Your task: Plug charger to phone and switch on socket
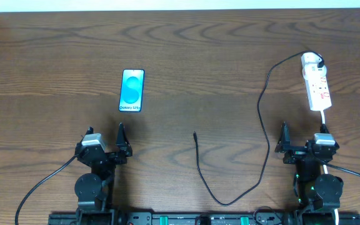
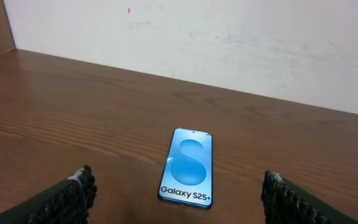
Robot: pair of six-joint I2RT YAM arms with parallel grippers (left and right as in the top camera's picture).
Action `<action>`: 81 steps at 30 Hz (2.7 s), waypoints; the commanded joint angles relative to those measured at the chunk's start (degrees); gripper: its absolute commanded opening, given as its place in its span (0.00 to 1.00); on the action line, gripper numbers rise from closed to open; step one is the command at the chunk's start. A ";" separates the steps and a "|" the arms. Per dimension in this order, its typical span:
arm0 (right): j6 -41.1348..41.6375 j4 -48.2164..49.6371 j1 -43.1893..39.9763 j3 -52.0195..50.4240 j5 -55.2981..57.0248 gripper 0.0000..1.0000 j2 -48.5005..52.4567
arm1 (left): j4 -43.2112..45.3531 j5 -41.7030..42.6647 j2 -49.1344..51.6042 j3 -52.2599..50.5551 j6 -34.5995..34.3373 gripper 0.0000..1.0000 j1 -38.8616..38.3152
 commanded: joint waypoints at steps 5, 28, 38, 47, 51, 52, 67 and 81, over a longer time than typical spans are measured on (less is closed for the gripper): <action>0.57 -0.17 0.55 -0.09 0.66 0.99 -0.50 | -2.19 -0.52 -0.26 -0.98 0.11 0.87 0.20; 0.57 -0.20 0.55 -0.09 0.66 0.99 -0.50 | -2.19 -0.52 -0.26 -0.98 0.11 0.87 0.20; 0.57 -0.20 0.55 -0.09 0.66 0.99 -0.50 | -2.19 -0.52 -0.26 -0.98 0.09 0.87 0.20; 0.57 -0.20 0.55 -0.09 0.66 0.99 -0.50 | -2.16 -0.52 -0.26 -0.98 0.09 0.87 0.20; 0.57 -0.17 0.55 -0.09 0.66 0.99 -0.50 | -1.90 -0.50 -0.26 -0.98 0.09 0.87 0.20; 0.57 -0.17 0.55 -0.09 0.66 0.99 -0.50 | -1.75 -0.50 -0.26 -0.98 0.09 0.87 0.20; 0.57 -0.20 0.55 -0.09 0.66 0.99 -0.50 | -4.92 3.43 1.38 1.70 3.04 0.87 0.20; 0.57 -0.17 0.55 -0.09 0.66 0.99 -0.50 | -8.41 4.26 15.39 20.98 10.91 0.87 0.20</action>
